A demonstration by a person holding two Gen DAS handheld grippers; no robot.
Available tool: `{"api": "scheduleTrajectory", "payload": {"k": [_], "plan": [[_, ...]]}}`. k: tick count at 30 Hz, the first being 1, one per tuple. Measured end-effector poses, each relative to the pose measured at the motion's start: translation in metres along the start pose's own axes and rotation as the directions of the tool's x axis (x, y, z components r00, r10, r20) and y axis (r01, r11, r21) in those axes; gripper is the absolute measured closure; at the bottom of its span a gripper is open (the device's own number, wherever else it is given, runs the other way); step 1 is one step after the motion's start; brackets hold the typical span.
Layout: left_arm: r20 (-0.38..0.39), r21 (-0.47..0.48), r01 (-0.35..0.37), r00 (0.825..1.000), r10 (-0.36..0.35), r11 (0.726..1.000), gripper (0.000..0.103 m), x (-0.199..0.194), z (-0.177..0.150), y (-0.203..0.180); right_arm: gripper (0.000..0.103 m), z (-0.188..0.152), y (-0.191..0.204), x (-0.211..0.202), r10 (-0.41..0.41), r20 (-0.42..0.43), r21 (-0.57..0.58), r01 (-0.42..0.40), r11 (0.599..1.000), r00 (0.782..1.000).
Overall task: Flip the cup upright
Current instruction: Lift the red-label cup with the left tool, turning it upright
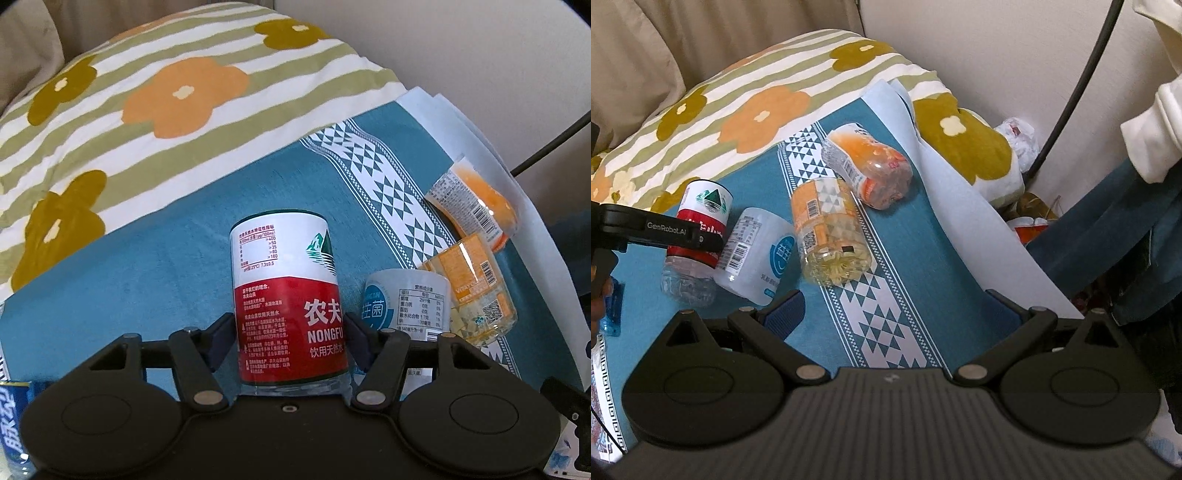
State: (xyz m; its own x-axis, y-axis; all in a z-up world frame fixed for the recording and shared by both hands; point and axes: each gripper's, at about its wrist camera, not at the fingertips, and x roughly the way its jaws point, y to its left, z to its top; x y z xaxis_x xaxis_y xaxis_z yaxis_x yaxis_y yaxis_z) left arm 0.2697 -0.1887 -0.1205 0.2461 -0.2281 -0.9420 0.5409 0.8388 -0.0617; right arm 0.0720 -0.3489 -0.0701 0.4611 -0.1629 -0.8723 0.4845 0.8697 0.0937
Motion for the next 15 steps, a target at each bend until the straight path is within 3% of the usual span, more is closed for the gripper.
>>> {"api": "scheduleTrajectory", "payload": {"k": [15], "plan": [[0.127, -0.143, -0.086, 0.986, 0.104, 0.986, 0.036, -0.080, -0.053, -0.003, 0.000, -0.002, 0.009, -0.034, 0.152, 0.052, -0.166, -0.142, 0.976, 0.987]]}}
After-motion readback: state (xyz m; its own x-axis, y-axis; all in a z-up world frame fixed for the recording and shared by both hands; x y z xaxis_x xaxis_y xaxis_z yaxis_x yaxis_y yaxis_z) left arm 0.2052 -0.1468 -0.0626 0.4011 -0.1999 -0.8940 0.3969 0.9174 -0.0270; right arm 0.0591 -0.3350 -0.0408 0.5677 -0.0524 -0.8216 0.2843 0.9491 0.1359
